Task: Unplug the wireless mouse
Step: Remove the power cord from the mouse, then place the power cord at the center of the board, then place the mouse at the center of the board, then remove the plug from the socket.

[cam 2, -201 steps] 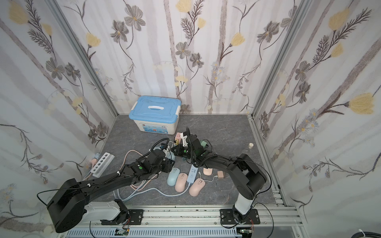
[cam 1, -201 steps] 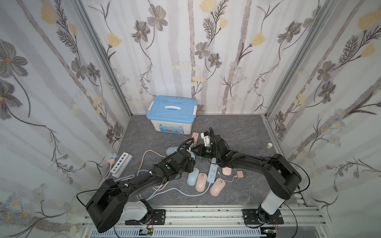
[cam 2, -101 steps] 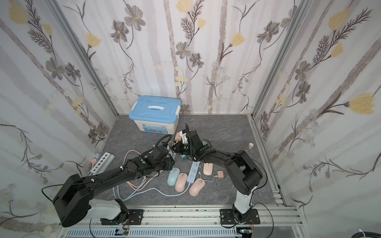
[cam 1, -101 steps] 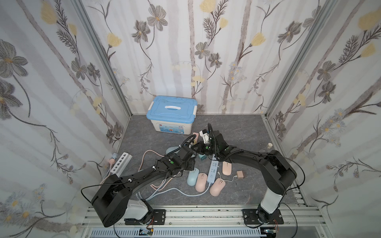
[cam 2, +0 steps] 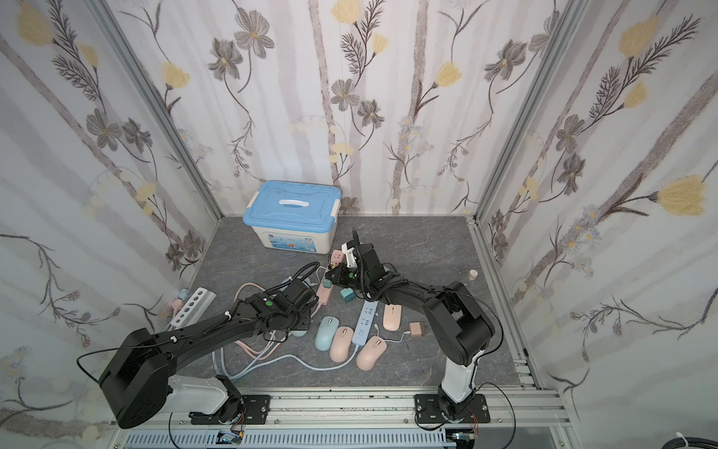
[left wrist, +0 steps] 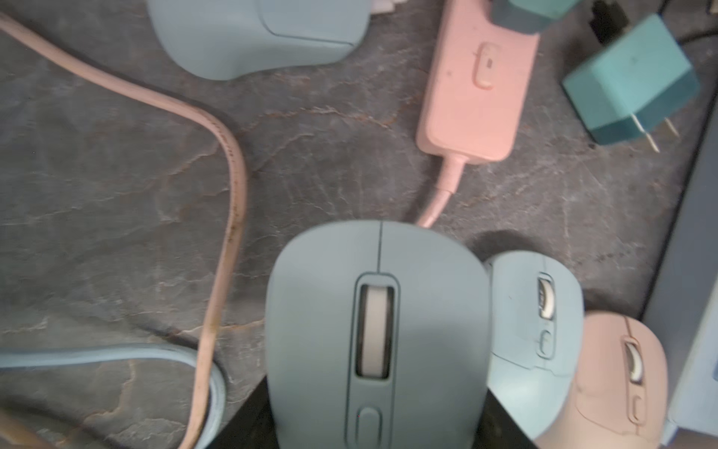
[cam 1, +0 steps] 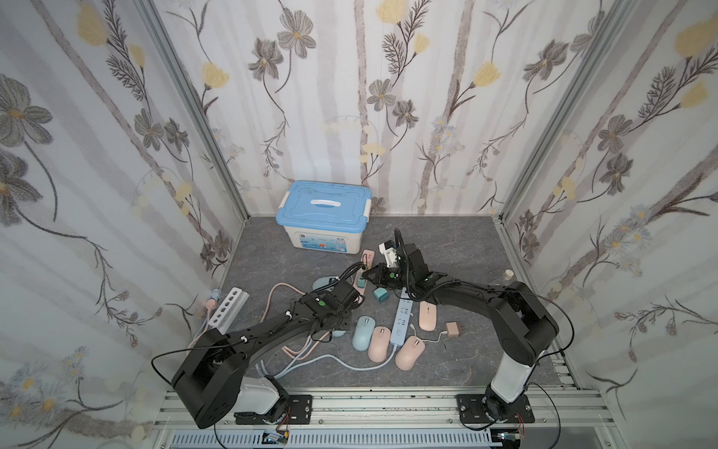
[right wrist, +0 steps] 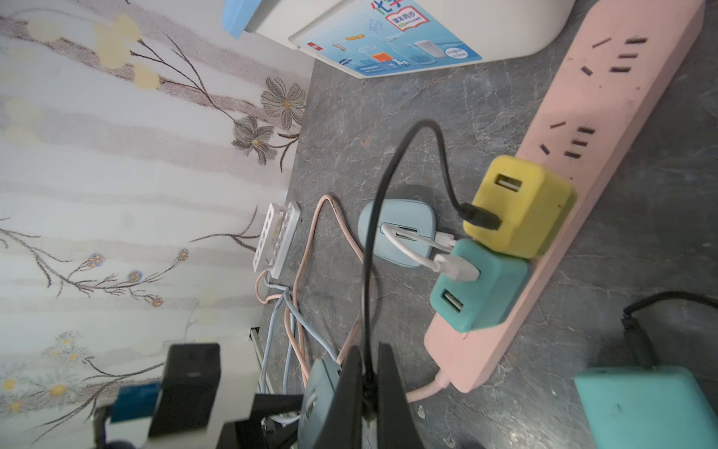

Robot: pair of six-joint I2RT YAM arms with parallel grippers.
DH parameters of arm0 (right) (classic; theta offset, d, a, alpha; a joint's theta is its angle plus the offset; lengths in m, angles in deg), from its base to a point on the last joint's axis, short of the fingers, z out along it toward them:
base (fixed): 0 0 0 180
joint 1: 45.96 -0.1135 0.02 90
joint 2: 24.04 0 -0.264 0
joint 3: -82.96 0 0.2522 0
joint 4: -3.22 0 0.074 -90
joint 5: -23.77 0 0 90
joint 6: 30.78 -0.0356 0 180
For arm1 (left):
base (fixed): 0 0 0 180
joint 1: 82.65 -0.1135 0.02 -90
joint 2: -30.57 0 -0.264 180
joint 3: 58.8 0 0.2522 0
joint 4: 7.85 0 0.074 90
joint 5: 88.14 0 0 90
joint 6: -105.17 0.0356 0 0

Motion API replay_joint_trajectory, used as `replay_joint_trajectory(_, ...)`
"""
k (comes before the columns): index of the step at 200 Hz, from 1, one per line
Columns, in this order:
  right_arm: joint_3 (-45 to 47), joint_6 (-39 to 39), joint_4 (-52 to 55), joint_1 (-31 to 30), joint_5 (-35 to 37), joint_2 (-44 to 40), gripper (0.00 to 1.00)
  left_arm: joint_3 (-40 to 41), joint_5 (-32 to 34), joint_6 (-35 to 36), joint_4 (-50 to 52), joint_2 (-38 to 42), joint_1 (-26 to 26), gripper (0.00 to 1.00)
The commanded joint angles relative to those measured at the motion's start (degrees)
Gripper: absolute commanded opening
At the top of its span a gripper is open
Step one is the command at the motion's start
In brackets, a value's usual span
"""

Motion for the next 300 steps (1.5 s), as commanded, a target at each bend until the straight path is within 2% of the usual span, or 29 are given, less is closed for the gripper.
replay_joint_trajectory(1, 1.16, 0.84, -1.15, -0.14, 2.64, -1.62, 0.12, 0.09, 4.60, -2.20, -1.50, -0.98, -2.32, 0.00)
replay_joint_trajectory(40, 3.26, 0.67, -1.88, -0.11, 3.34, -3.56, 0.14, -3.21, 4.83, -0.40, -6.54, -9.62, -4.48, 0.00)
replay_joint_trajectory(69, 5.21, 0.22, -3.00, -0.14, 4.02, -5.30, 0.20, -4.85, 8.16, -1.01, -6.50, -14.46, -6.22, 0.00)
replay_joint_trajectory(89, 6.09, 0.20, -3.10, -0.17, 4.21, -6.38, 0.31, -5.32, 10.10, -1.69, -5.34, -17.32, -7.52, 0.00)
replay_joint_trajectory(107, 7.28, 0.21, -3.64, -0.13, 4.70, -7.81, 0.50, -4.84, 11.04, -2.70, -5.06, -19.13, -8.76, 0.00)
replay_joint_trajectory(124, 7.81, 0.31, -3.38, -0.14, 5.24, -8.97, 0.63, -4.20, 11.37, -3.88, -4.67, -19.93, -9.92, 0.00)
replay_joint_trajectory(133, 8.03, 0.27, -3.02, -0.16, 5.66, -9.31, 0.66, -3.72, 11.45, -4.31, -4.73, -19.54, -10.22, 0.11)
replay_joint_trajectory(155, 8.97, 0.12, -2.91, -0.13, 6.11, -10.44, 0.70, -2.94, 10.72, -4.20, -5.51, -18.03, -10.43, 0.30)
replay_joint_trajectory(182, 10.31, 0.05, -2.73, 0.02, 7.25, -11.89, 0.73, -2.86, 9.30, -3.95, -5.60, -15.97, -10.43, 0.63)
replay_joint_trajectory(199, 11.10, -0.04, -2.21, 0.31, 8.04, -12.75, 0.75, -2.17, 8.30, -3.76, -5.96, -14.04, -10.42, 0.76)
replay_joint_trajectory(232, 12.56, -0.26, -2.33, 1.21, 8.84, -14.25, 0.76, -1.32, 6.95, -3.55, -5.34, -9.39, -10.47, 0.89)
replay_joint_trajectory(300, 14.65, -0.57, -1.79, 2.99, 9.71, -15.14, 0.76, -1.25, 0.28, -3.21, -5.10, 2.39, -9.74, 0.93)
